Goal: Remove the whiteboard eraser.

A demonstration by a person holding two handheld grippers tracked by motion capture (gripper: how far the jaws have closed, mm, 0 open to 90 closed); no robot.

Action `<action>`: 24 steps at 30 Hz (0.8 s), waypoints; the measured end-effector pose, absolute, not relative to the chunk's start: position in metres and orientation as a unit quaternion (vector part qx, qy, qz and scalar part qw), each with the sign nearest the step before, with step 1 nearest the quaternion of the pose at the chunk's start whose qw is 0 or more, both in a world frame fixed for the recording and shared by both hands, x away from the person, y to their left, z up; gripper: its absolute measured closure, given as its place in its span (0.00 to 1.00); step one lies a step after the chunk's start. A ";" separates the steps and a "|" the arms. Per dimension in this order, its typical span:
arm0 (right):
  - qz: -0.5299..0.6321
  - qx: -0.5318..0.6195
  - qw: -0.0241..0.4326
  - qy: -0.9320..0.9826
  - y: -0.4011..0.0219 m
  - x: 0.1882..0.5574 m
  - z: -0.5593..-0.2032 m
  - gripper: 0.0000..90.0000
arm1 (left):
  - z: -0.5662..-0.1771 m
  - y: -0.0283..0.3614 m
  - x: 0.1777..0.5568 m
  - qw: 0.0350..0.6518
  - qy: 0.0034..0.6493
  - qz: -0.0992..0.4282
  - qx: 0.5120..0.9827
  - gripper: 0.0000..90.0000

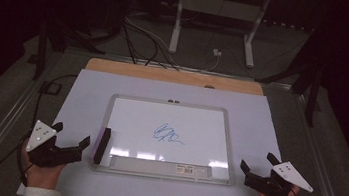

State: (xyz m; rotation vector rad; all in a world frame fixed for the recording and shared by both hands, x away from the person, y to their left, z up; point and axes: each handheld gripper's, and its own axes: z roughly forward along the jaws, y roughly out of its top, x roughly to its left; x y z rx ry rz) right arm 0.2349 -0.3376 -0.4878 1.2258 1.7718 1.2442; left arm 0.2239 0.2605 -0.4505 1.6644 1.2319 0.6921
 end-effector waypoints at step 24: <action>0.473 0.455 0.320 0.684 -0.331 0.239 -0.489 0.01 | -0.454 0.249 0.245 0.427 0.531 0.187 0.708 0.03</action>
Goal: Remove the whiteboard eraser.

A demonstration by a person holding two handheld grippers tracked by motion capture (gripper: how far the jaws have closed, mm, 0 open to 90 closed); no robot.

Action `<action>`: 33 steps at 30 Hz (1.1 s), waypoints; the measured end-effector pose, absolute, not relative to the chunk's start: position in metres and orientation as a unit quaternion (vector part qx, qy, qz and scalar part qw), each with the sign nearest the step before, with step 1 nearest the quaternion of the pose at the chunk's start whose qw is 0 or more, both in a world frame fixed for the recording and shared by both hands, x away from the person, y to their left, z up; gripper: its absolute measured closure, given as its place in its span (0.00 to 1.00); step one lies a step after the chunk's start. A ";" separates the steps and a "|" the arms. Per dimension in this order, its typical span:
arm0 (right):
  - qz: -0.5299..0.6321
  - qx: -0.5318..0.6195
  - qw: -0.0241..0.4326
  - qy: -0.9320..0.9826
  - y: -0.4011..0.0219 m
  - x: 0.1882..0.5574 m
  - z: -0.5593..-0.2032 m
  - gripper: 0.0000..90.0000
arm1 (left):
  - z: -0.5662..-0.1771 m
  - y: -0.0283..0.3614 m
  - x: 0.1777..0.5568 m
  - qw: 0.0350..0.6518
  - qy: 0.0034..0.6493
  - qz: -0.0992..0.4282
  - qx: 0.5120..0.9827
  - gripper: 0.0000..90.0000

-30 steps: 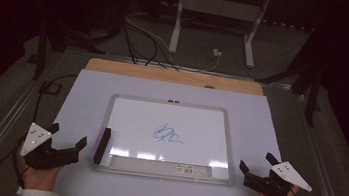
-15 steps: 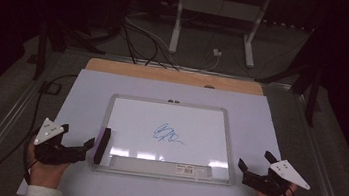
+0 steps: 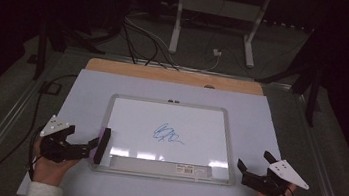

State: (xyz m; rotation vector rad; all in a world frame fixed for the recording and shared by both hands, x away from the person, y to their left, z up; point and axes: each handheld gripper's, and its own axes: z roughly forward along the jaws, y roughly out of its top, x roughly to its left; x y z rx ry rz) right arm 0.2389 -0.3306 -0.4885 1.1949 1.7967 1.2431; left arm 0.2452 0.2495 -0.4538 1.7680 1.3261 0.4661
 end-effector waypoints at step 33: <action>0.471 0.456 0.318 0.685 -0.329 0.236 -0.488 0.01 | -0.480 0.236 0.255 0.369 0.552 0.123 0.738 0.41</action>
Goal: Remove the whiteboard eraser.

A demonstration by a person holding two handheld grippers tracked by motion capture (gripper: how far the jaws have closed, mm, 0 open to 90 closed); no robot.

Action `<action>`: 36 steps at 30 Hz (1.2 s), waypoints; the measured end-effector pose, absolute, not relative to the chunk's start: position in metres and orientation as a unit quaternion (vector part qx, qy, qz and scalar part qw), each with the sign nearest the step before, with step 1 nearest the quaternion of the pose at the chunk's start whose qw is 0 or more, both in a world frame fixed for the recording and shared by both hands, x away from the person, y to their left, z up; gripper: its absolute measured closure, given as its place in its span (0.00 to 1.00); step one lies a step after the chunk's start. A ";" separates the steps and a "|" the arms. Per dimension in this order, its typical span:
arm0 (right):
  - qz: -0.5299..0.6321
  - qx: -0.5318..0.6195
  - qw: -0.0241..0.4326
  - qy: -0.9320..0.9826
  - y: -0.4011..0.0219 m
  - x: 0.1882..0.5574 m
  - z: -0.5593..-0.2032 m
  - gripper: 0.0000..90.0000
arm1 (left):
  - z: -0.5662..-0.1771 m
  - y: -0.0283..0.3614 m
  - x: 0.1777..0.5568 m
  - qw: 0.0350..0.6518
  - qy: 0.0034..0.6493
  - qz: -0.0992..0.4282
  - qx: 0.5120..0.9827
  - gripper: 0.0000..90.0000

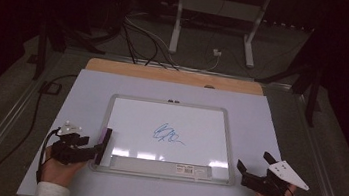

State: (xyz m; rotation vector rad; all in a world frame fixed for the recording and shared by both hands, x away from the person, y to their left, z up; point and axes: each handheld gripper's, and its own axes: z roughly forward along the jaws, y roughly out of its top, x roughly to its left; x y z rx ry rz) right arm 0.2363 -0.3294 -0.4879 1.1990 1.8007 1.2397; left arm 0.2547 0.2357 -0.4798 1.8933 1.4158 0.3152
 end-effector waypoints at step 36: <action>0.472 0.454 0.318 0.686 -0.330 0.236 -0.487 0.01 | -0.488 0.219 0.256 0.376 0.542 0.102 0.744 0.46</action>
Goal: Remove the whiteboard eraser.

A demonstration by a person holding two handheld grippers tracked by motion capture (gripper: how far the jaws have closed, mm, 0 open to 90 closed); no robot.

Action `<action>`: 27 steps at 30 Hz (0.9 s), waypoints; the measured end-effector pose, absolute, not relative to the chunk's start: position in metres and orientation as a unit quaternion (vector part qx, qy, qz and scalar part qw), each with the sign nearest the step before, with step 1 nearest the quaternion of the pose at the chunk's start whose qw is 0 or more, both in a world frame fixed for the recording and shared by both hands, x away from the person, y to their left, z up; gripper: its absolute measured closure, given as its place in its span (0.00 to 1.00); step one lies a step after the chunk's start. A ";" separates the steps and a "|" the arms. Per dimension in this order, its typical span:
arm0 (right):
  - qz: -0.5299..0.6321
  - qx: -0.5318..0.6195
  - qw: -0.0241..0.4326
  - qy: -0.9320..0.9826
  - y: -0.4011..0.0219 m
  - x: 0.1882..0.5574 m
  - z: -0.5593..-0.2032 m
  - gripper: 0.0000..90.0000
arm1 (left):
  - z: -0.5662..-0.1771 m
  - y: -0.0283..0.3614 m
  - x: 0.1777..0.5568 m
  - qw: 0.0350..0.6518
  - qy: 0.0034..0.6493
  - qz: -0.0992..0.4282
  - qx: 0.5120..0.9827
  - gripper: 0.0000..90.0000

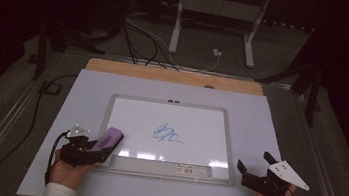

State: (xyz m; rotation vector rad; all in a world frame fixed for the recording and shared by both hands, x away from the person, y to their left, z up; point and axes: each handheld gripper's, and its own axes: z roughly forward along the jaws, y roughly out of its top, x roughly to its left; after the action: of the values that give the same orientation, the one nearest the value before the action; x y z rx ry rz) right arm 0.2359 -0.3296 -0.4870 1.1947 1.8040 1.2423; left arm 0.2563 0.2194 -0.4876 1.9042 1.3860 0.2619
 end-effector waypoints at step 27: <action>0.474 0.454 0.318 0.684 -0.330 0.236 -0.487 0.01 | -0.460 0.202 0.278 0.395 0.495 0.151 0.759 0.46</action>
State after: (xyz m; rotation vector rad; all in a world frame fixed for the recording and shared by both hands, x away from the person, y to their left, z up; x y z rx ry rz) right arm 0.2357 -0.3301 -0.4867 1.1954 1.8000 1.2457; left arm 0.2782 0.2024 -0.4604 1.9247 1.2550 0.3823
